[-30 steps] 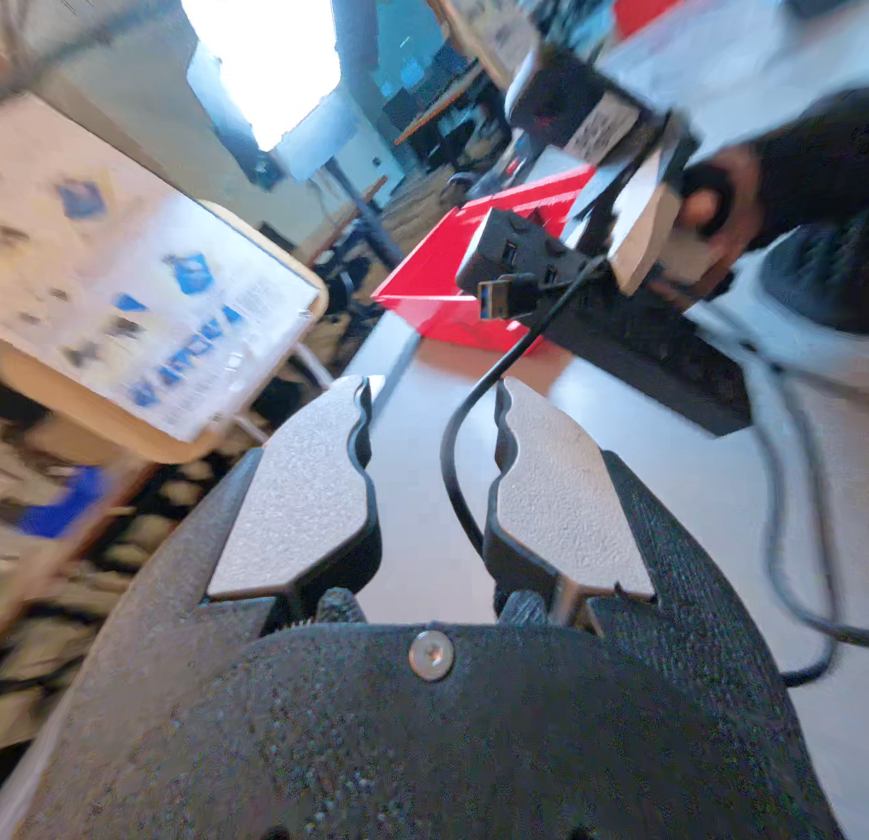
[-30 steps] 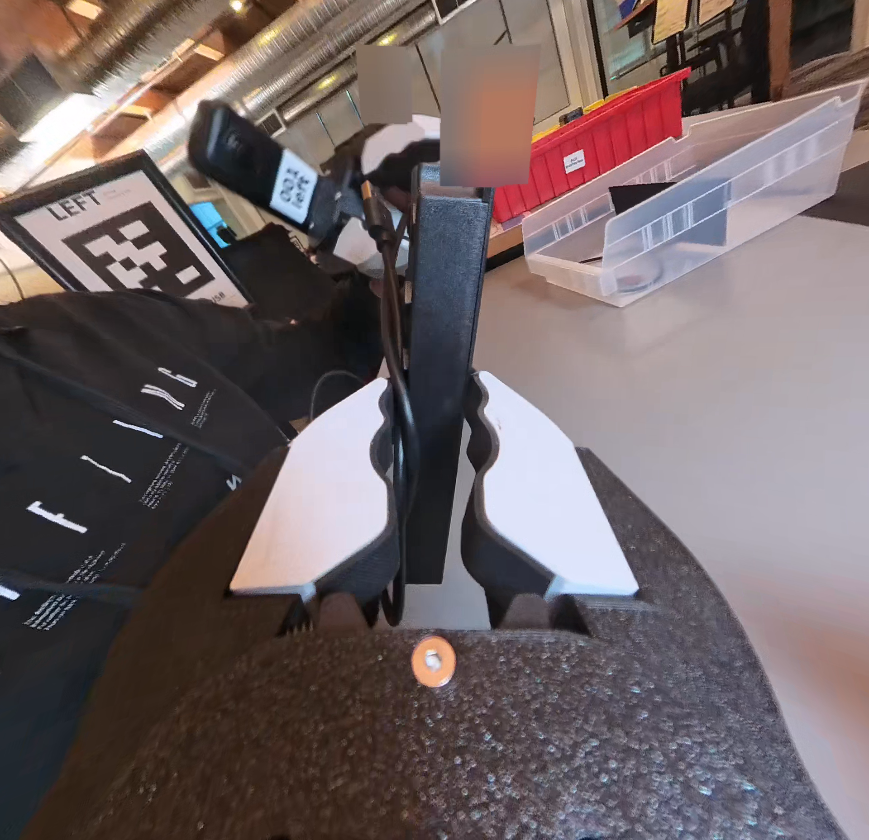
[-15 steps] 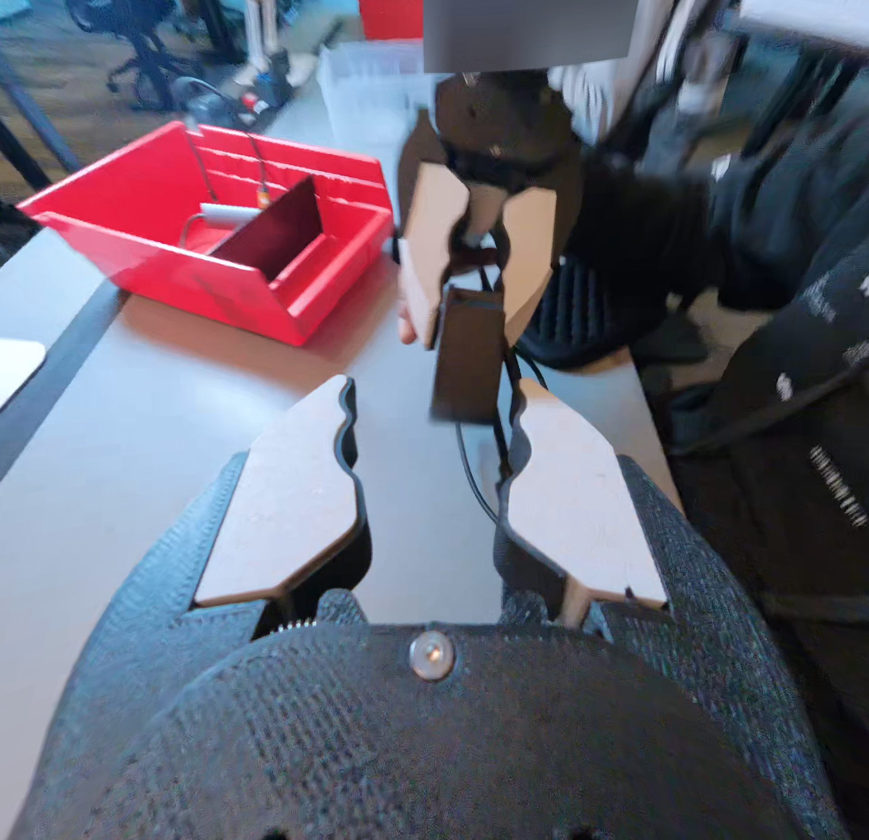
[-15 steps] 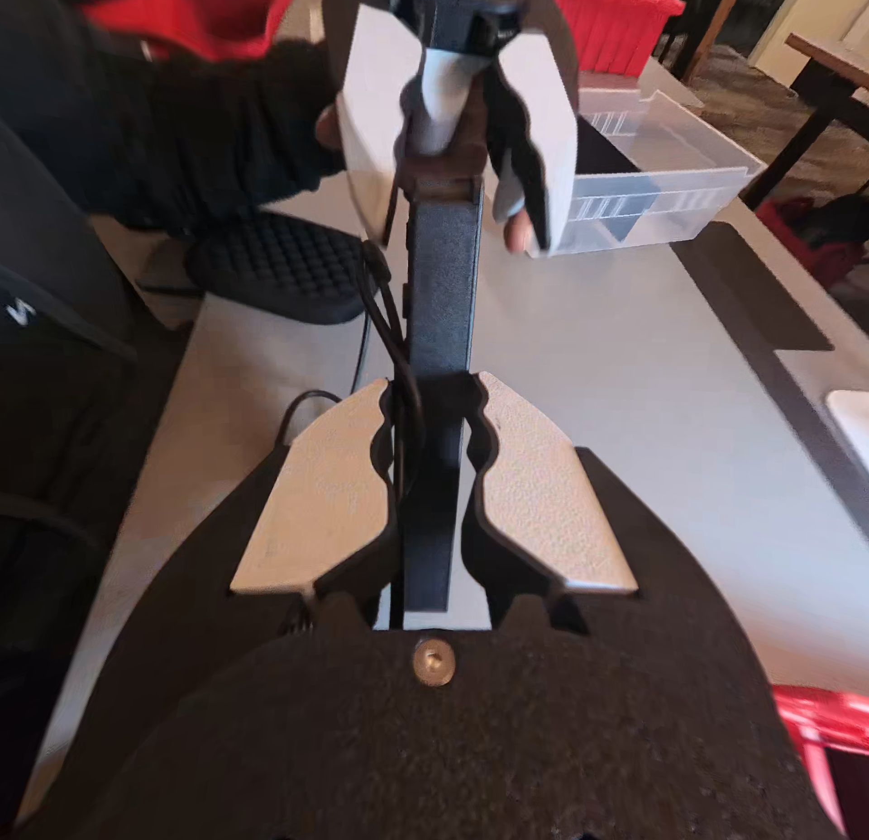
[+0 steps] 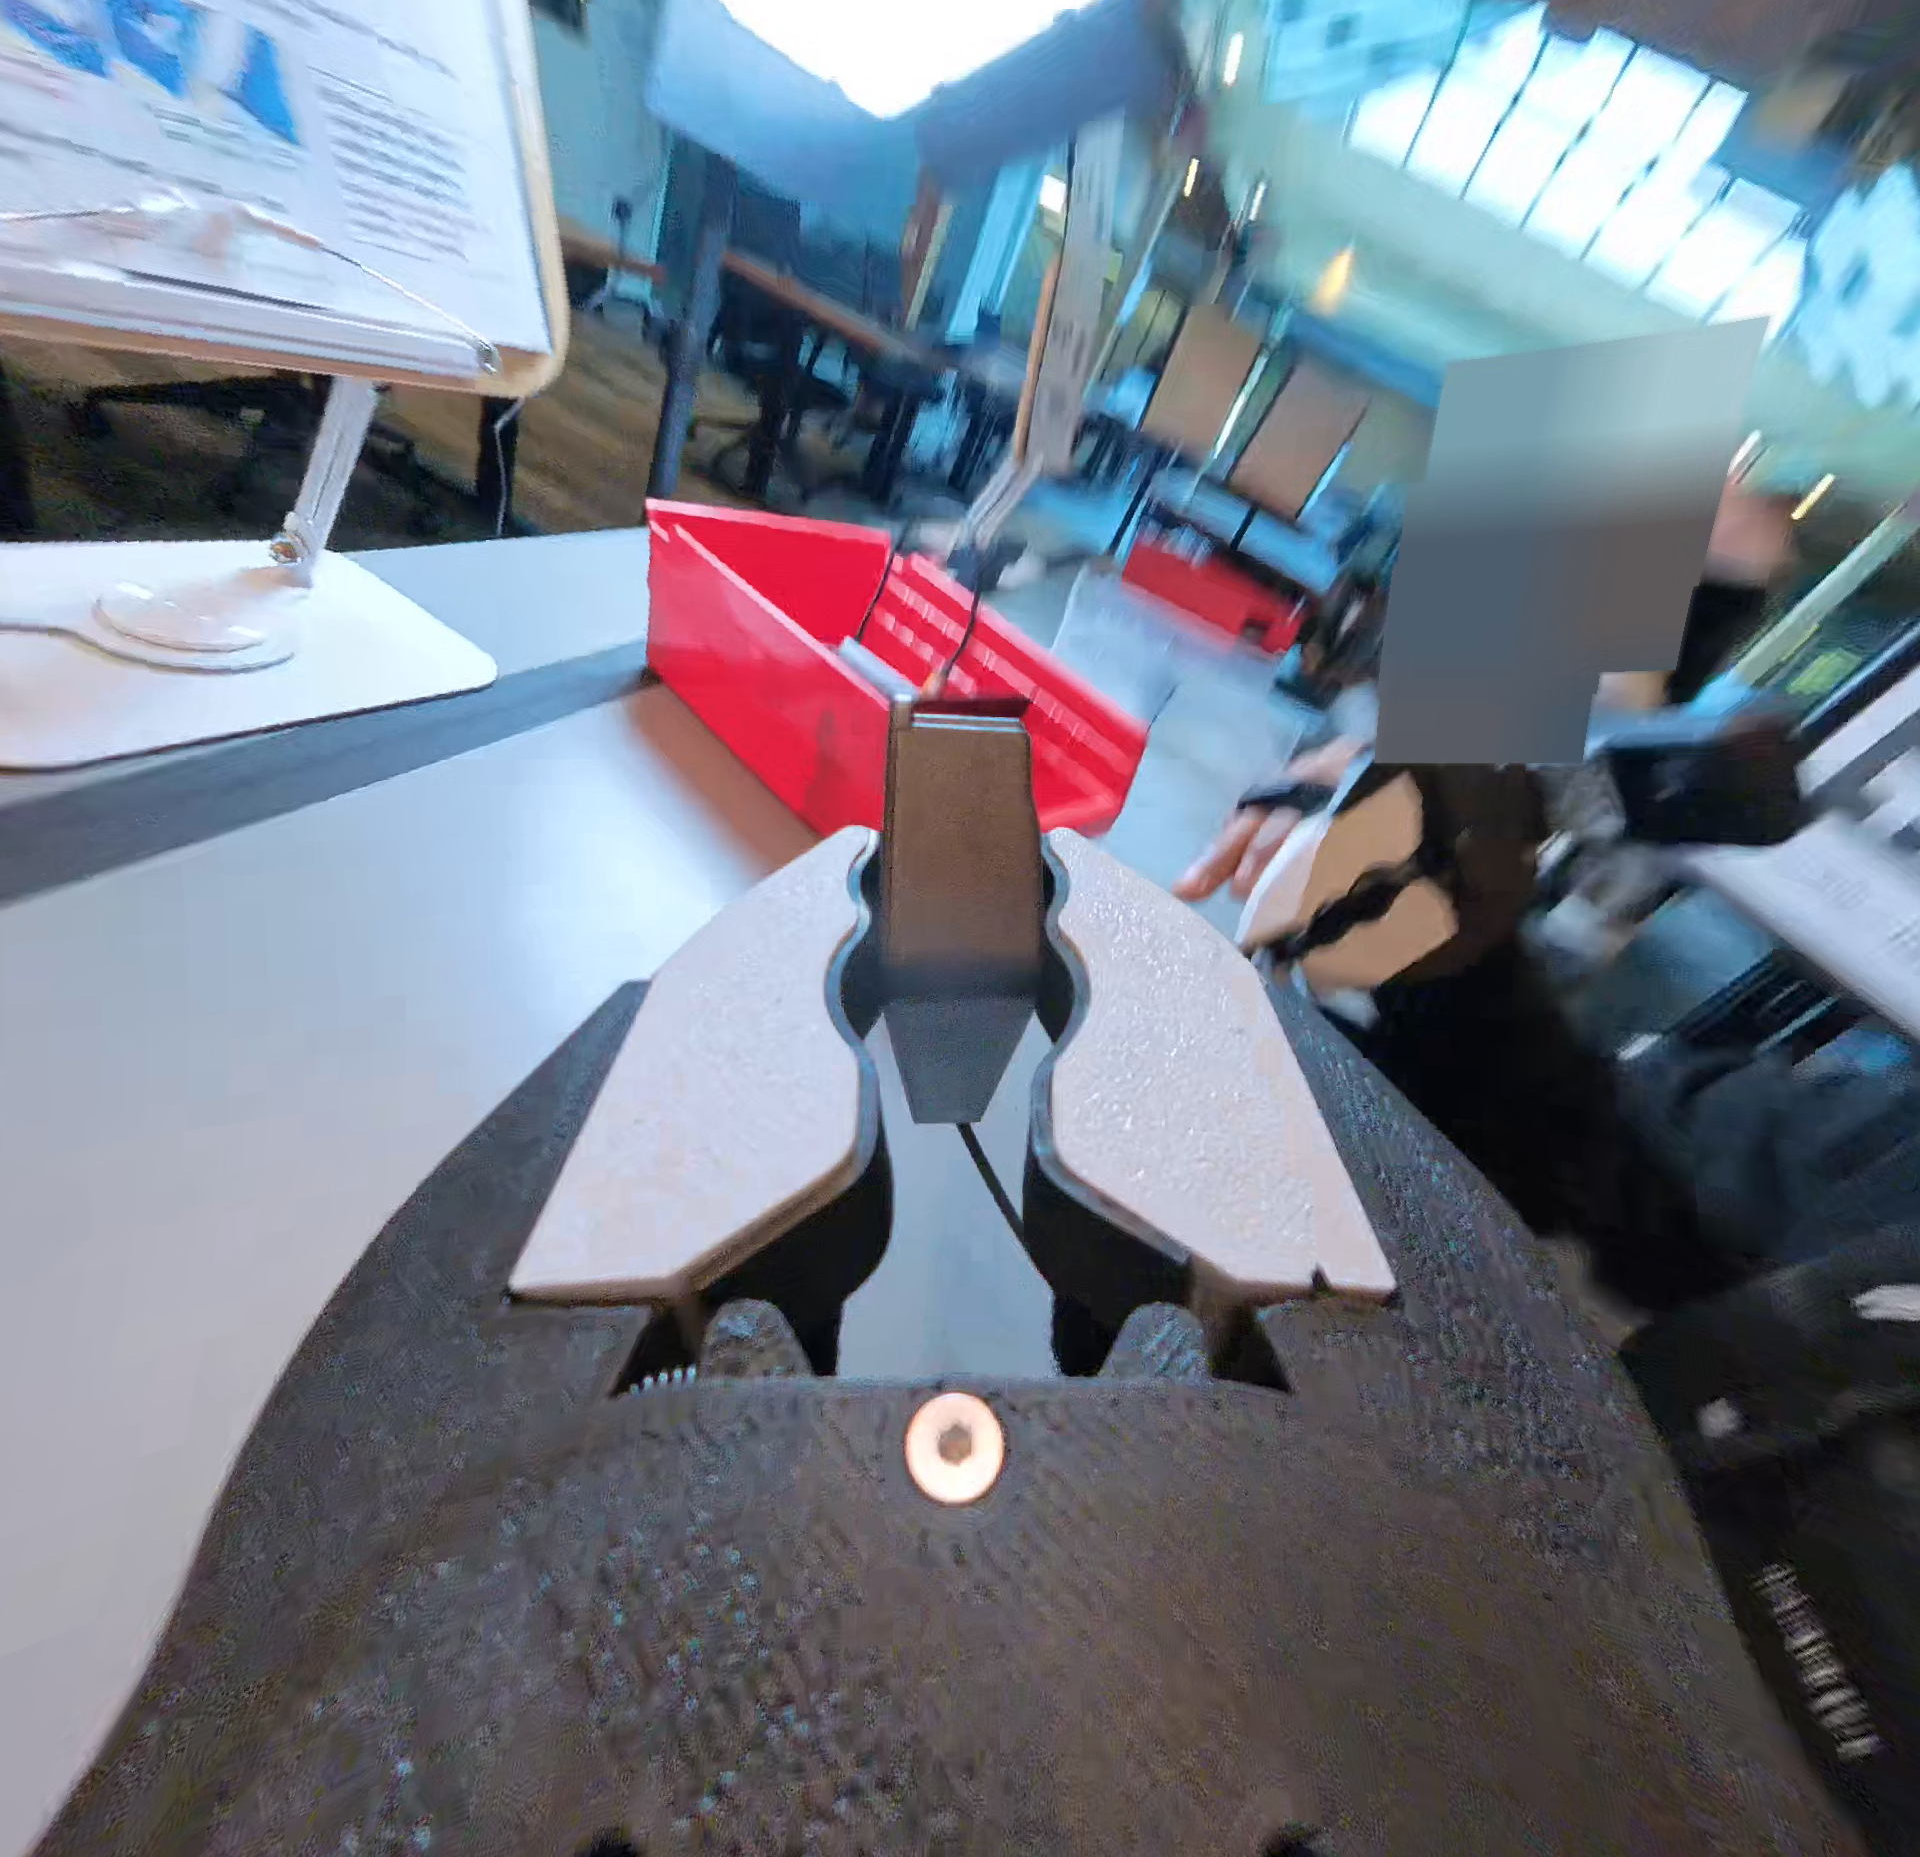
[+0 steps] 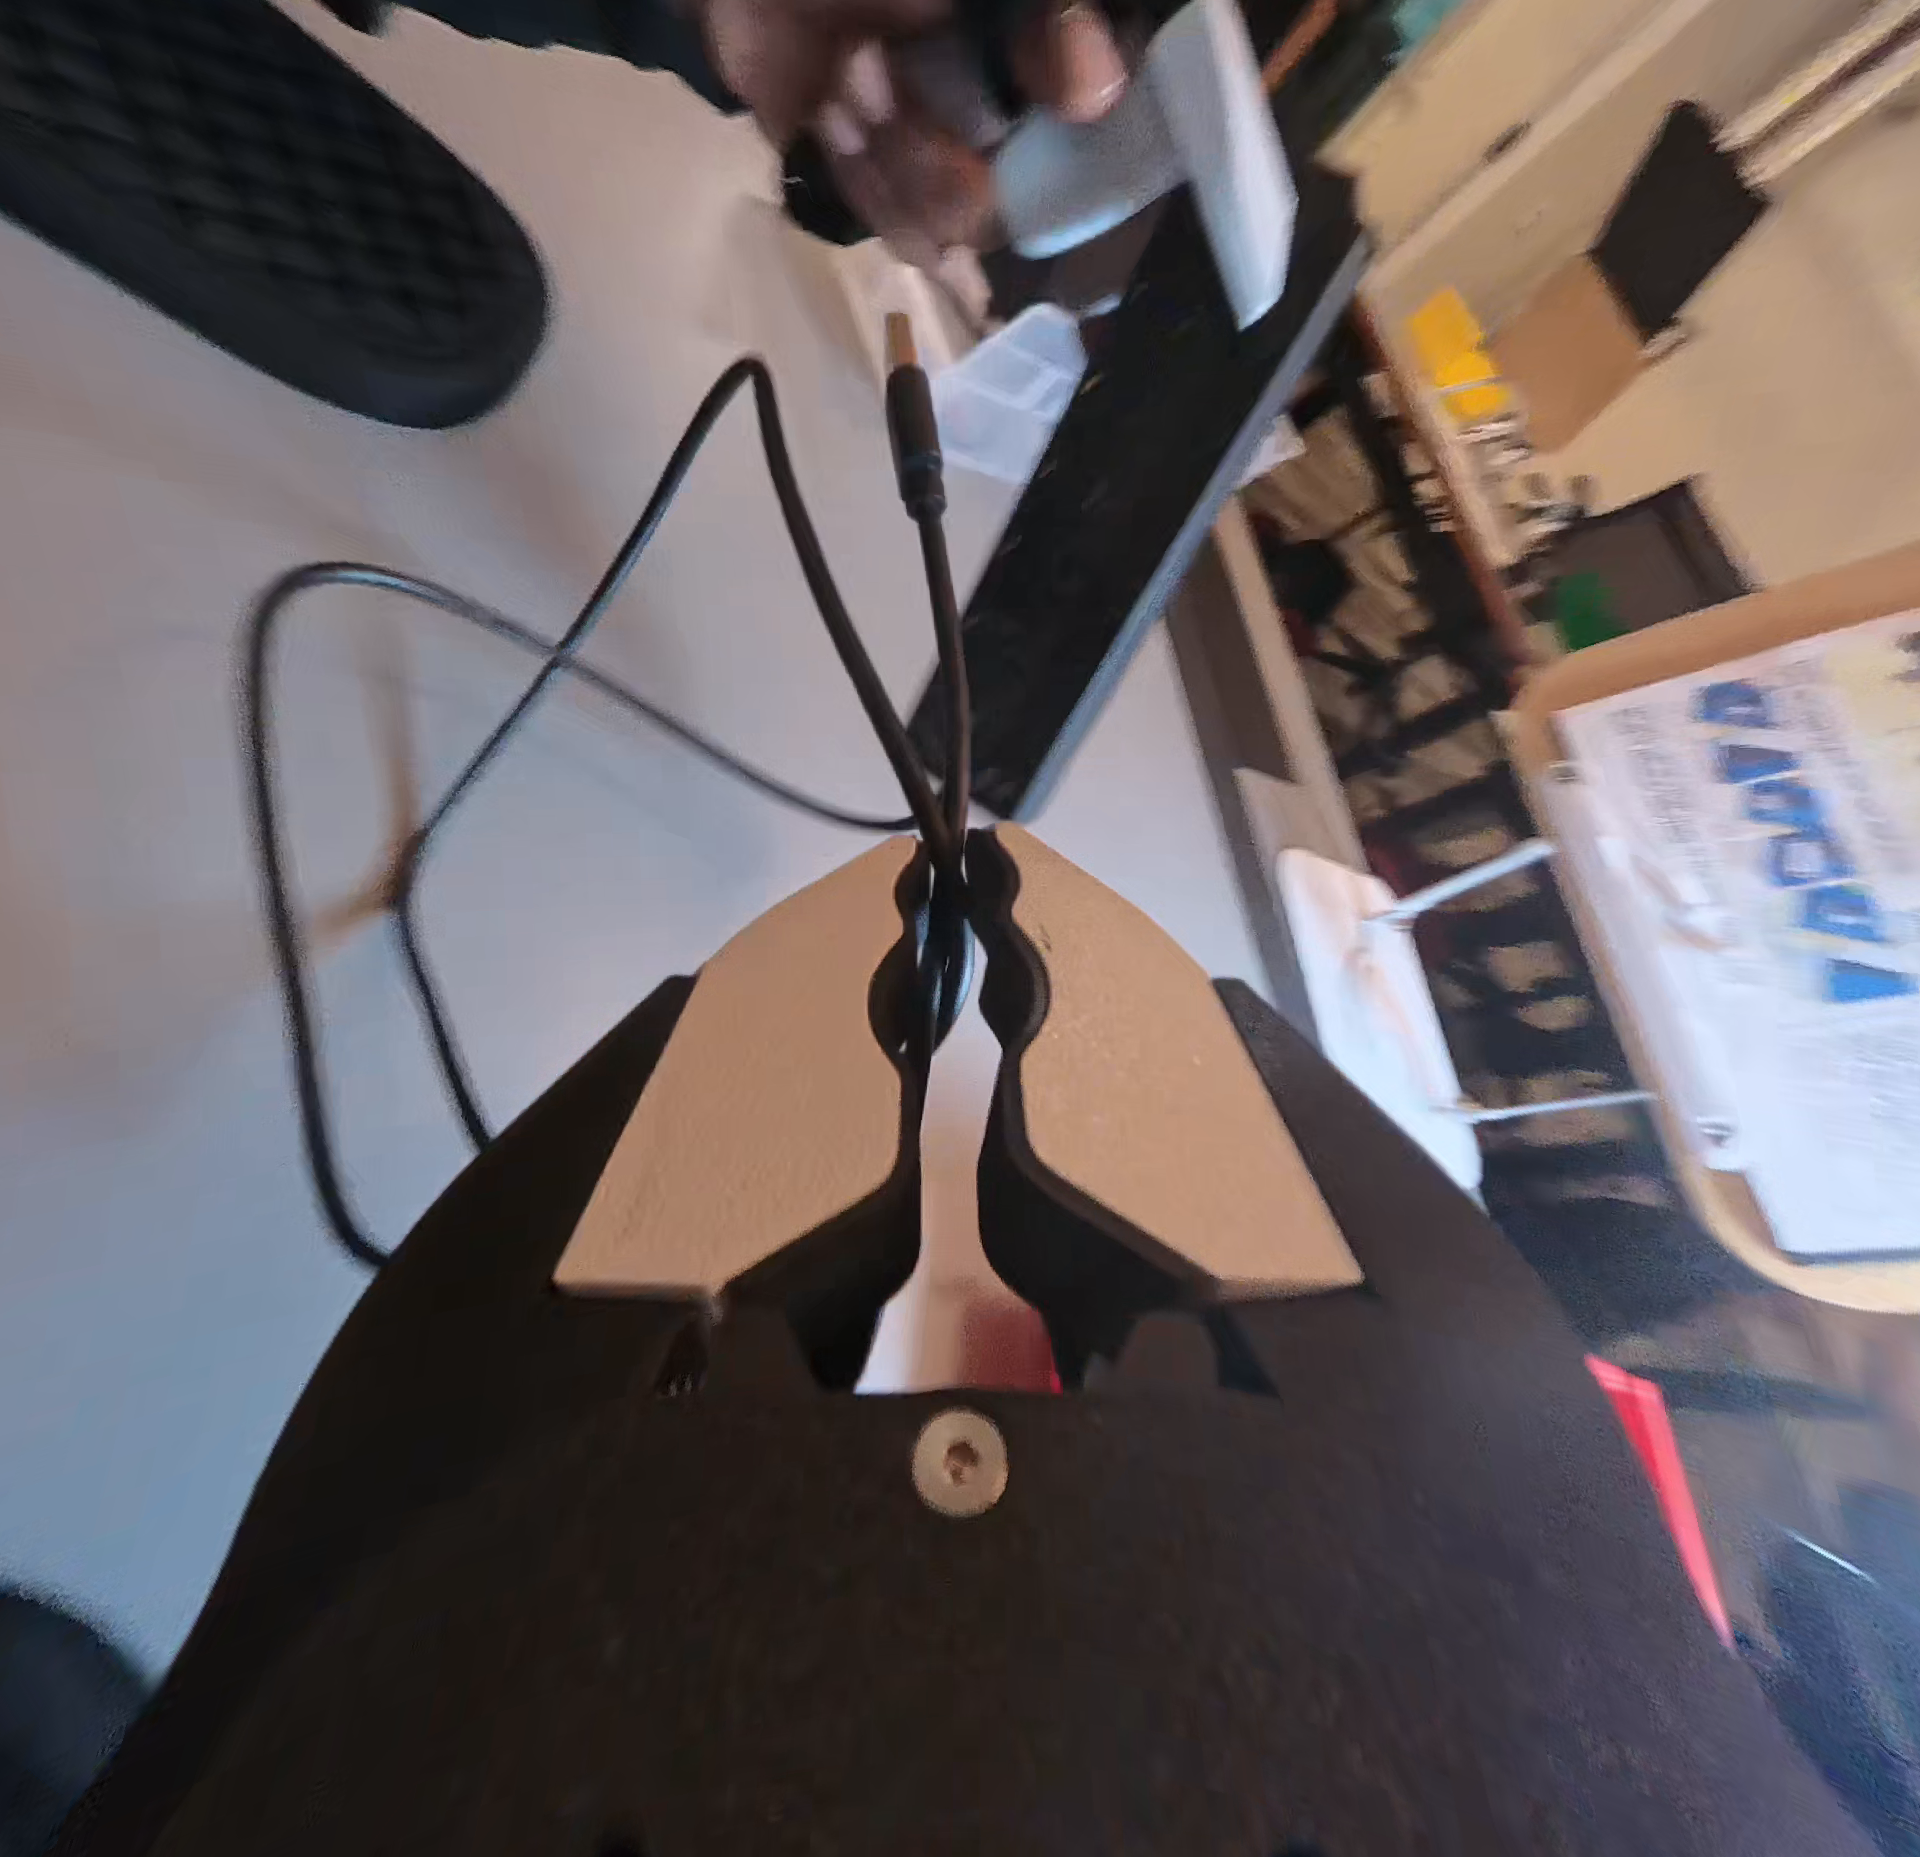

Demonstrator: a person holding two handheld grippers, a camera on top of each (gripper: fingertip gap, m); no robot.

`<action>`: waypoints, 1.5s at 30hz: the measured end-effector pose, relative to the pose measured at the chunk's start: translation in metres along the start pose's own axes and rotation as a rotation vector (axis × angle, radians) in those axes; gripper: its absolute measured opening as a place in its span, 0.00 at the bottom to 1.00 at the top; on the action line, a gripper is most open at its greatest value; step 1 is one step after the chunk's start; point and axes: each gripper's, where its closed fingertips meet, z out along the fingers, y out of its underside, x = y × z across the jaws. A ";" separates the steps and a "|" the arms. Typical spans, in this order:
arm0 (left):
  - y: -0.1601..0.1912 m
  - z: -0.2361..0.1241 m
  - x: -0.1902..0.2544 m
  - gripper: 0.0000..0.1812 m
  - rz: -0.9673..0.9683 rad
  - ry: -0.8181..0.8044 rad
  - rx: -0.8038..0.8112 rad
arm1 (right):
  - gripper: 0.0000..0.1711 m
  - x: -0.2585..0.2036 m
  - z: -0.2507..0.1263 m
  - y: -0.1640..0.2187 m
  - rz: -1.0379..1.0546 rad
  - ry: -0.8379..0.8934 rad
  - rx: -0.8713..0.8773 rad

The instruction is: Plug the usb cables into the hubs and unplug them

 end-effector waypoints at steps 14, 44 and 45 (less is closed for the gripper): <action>-0.065 -0.076 0.002 0.15 -0.351 0.253 0.437 | 0.28 0.098 -0.017 0.085 0.318 0.383 -0.203; 0.030 0.002 0.011 0.22 -0.594 0.286 0.182 | 0.33 0.059 0.004 -0.046 0.305 0.184 0.381; 0.029 -0.003 0.004 0.25 -0.508 0.232 0.165 | 0.33 0.062 0.001 -0.042 0.347 0.168 0.381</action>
